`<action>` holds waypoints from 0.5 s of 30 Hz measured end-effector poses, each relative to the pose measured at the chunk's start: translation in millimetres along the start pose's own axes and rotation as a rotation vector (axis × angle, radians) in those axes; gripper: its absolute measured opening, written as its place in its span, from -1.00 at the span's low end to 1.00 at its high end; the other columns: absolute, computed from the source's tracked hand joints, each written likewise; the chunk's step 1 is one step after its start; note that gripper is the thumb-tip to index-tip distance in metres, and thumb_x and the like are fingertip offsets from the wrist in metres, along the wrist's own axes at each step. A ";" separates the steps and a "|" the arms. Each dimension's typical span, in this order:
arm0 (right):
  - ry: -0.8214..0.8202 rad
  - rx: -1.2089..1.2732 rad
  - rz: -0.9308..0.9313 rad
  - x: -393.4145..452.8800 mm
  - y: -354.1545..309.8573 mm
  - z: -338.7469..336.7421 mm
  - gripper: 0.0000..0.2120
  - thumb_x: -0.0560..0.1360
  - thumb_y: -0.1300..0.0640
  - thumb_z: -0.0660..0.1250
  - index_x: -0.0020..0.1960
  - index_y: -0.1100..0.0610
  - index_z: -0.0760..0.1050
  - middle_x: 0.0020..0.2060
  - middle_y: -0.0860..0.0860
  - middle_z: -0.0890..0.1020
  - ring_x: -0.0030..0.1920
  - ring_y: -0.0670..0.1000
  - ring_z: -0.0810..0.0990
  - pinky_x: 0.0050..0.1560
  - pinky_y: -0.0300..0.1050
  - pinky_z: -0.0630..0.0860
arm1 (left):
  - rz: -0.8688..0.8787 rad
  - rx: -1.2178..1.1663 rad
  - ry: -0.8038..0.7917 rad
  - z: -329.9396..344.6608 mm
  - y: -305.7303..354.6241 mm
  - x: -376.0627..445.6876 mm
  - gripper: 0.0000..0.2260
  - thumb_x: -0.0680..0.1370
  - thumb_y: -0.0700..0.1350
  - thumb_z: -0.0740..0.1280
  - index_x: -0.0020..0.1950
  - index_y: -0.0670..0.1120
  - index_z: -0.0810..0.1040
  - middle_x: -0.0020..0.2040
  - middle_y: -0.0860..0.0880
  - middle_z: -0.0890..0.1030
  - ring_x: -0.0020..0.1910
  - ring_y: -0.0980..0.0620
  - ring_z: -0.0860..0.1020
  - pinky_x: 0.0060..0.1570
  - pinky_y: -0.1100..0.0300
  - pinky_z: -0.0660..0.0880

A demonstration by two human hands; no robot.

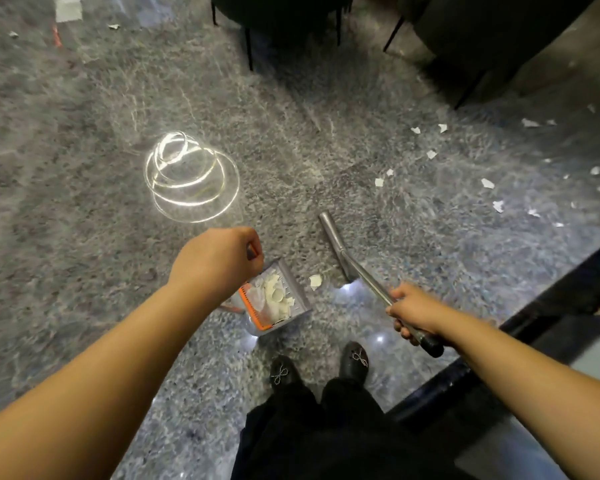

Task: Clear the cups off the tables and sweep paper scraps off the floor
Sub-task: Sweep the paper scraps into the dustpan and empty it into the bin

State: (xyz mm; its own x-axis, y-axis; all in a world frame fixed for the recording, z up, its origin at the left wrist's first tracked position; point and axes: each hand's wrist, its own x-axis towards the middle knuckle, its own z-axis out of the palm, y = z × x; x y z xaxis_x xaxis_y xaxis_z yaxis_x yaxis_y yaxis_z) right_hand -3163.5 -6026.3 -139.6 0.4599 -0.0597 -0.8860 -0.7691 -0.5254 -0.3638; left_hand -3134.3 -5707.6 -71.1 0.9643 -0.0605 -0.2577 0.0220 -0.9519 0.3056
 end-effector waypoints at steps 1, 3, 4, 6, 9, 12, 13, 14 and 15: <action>0.001 -0.003 0.006 2.4 2.6 1.5 -0.88 0.56 0.33 0.14 0.04 0.15 0.32 -0.40 0.12 0.41 -0.61 -0.05 0.35 -0.60 -0.31 0.29 | 0.010 0.010 0.004 2.6 5.1 2.1 -0.96 0.48 0.03 0.37 -0.14 0.10 0.57 -0.35 0.15 0.50 -0.32 0.03 0.49 -0.40 0.21 0.34; 0.000 -0.029 0.029 7.5 8.0 8.6 -0.89 0.56 0.34 0.14 0.04 0.18 0.32 -0.38 0.14 0.42 -0.61 -0.04 0.36 -0.61 -0.33 0.30 | 0.015 0.029 0.005 5.6 10.2 5.2 -0.96 0.48 0.04 0.36 -0.14 0.11 0.56 -0.32 0.13 0.54 -0.32 0.03 0.50 -0.42 0.22 0.33; -0.010 -0.049 0.042 9.3 10.4 13.9 -0.87 0.56 0.34 0.14 0.06 0.18 0.31 -0.36 0.14 0.43 -0.60 -0.04 0.37 -0.62 -0.34 0.30 | 0.011 0.035 0.006 5.8 10.6 5.8 -0.96 0.48 0.05 0.37 -0.14 0.12 0.55 -0.31 0.12 0.55 -0.32 0.02 0.50 -0.42 0.22 0.34; -0.049 -0.085 0.059 10.4 15.1 26.6 -0.83 0.55 0.33 0.13 0.12 0.17 0.28 -0.34 0.15 0.44 -0.58 -0.03 0.39 -0.62 -0.32 0.32 | 0.000 0.036 0.020 5.3 9.5 6.7 -0.96 0.46 0.04 0.37 -0.15 0.11 0.56 -0.31 0.10 0.57 -0.31 -0.01 0.52 -0.40 0.20 0.40; -0.120 -0.164 0.048 4.4 19.8 47.8 -0.81 0.54 0.31 0.12 0.13 0.14 0.28 -0.31 0.12 0.47 -0.55 -0.04 0.43 -0.60 -0.29 0.35 | -0.003 0.030 0.028 4.3 9.9 7.3 -0.95 0.46 0.03 0.38 -0.16 0.09 0.57 -0.32 0.08 0.58 -0.31 -0.02 0.54 -0.36 0.16 0.50; -0.175 -0.208 0.013 -4.6 18.4 60.5 -0.78 0.55 0.29 0.14 0.18 0.14 0.30 -0.29 0.11 0.49 -0.56 -0.07 0.46 -0.59 -0.29 0.37 | 0.012 0.029 0.028 5.2 12.7 8.9 -0.95 0.47 0.02 0.38 -0.16 0.09 0.56 -0.31 0.08 0.59 -0.32 -0.02 0.55 -0.36 0.15 0.51; -0.194 -0.205 0.005 -7.0 16.6 61.1 -0.76 0.56 0.29 0.15 0.22 0.14 0.30 -0.29 0.11 0.49 -0.55 -0.07 0.45 -0.59 -0.30 0.38 | 0.018 0.028 0.030 5.9 13.0 9.0 -0.95 0.47 0.02 0.38 -0.17 0.10 0.56 -0.32 0.09 0.58 -0.33 0.00 0.54 -0.39 0.17 0.49; -0.214 -0.191 -0.001 -8.9 14.6 59.8 -0.74 0.57 0.28 0.16 0.25 0.15 0.30 -0.30 0.10 0.48 -0.57 -0.08 0.45 -0.60 -0.30 0.37 | 0.020 0.026 0.033 6.4 12.7 8.7 -0.94 0.47 0.03 0.38 -0.18 0.11 0.54 -0.34 0.10 0.57 -0.34 0.01 0.53 -0.41 0.20 0.46; -0.231 -0.168 -0.003 -10.3 12.7 56.9 -0.72 0.57 0.28 0.17 0.27 0.15 0.30 -0.33 0.10 0.47 -0.60 -0.10 0.43 -0.60 -0.30 0.36 | 0.019 0.026 0.036 6.6 11.9 8.1 -0.94 0.47 0.03 0.39 -0.19 0.11 0.54 -0.35 0.11 0.56 -0.35 0.03 0.52 -0.42 0.21 0.45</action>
State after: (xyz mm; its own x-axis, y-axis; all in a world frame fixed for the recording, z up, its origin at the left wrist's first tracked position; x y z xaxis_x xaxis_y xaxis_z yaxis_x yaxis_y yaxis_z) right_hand -3203.2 -5984.1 -151.5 0.3342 0.1271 -0.9339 -0.6747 -0.6596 -0.3312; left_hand -3128.0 -5721.4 -75.5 0.9734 -0.0682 -0.2189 -0.0028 -0.9581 0.2863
